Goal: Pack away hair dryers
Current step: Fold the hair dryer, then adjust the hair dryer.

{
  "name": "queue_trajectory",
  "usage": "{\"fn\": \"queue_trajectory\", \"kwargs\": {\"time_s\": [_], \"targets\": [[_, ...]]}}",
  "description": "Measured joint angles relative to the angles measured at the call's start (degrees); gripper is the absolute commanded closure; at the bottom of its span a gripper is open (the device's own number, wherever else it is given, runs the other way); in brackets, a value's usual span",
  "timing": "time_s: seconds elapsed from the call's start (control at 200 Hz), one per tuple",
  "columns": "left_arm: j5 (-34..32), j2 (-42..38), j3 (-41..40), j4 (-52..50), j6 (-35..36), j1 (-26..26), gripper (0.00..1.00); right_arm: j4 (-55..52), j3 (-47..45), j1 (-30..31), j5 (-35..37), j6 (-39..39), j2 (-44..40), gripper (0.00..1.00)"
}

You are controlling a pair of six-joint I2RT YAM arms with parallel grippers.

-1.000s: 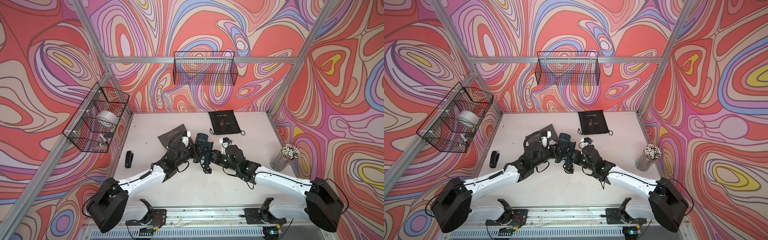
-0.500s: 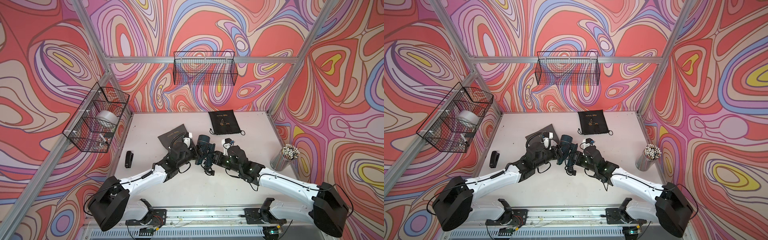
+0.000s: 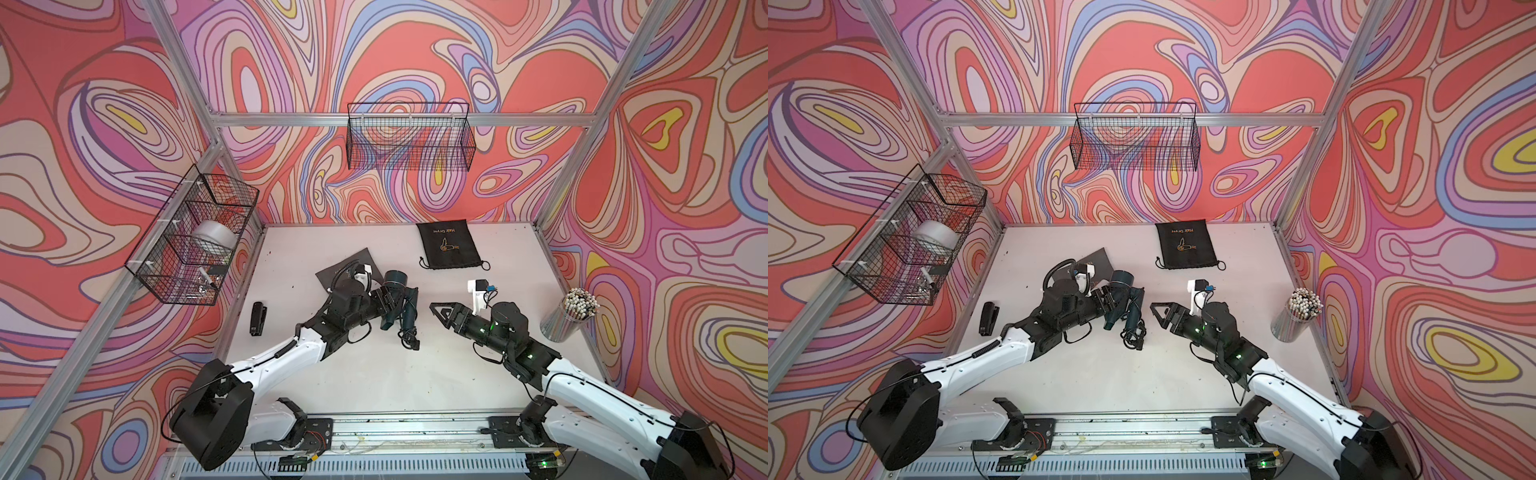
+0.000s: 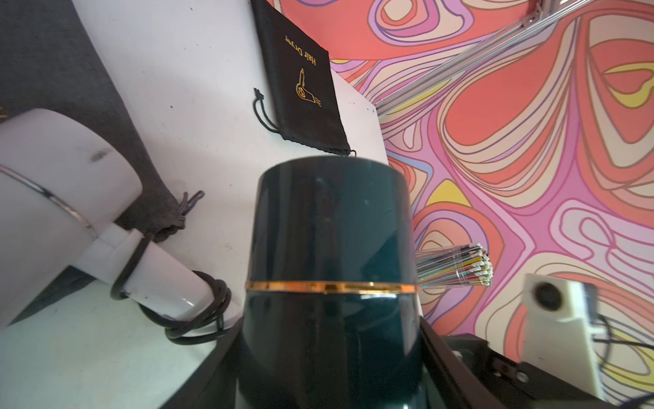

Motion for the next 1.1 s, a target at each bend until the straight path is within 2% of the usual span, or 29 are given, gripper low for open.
{"fn": "queue_trajectory", "kwargs": {"time_s": [0.245, 0.531, 0.631, 0.721, 0.831, 1.102], "targets": [[4.7, 4.2, 0.0, 7.6, -4.3, 0.0, 1.00, 11.0, -0.9, -1.2, -8.3, 1.7, 7.1, 0.28], [6.7, 5.0, 0.0, 11.7, -6.0, -0.1, 1.00, 16.5, 0.4, -1.2, -12.0, 2.1, 13.8, 0.32], [7.3, 5.2, 0.1, 12.3, -6.0, -0.2, 1.00, 18.8, 0.7, -1.2, -12.5, 2.3, 15.4, 0.36], [7.8, 5.6, 0.3, 12.4, -6.0, -0.5, 1.00, 20.4, 1.2, -1.2, -12.9, 2.6, 16.5, 0.44], [8.0, 6.0, 0.4, 13.4, -6.2, -0.7, 1.00, 20.4, 1.4, -1.2, -12.9, 2.8, 16.9, 0.46], [8.5, 6.2, 0.6, 15.8, -6.2, -0.8, 1.00, 20.8, 1.9, -1.4, -12.9, 3.4, 16.9, 0.59]]}}
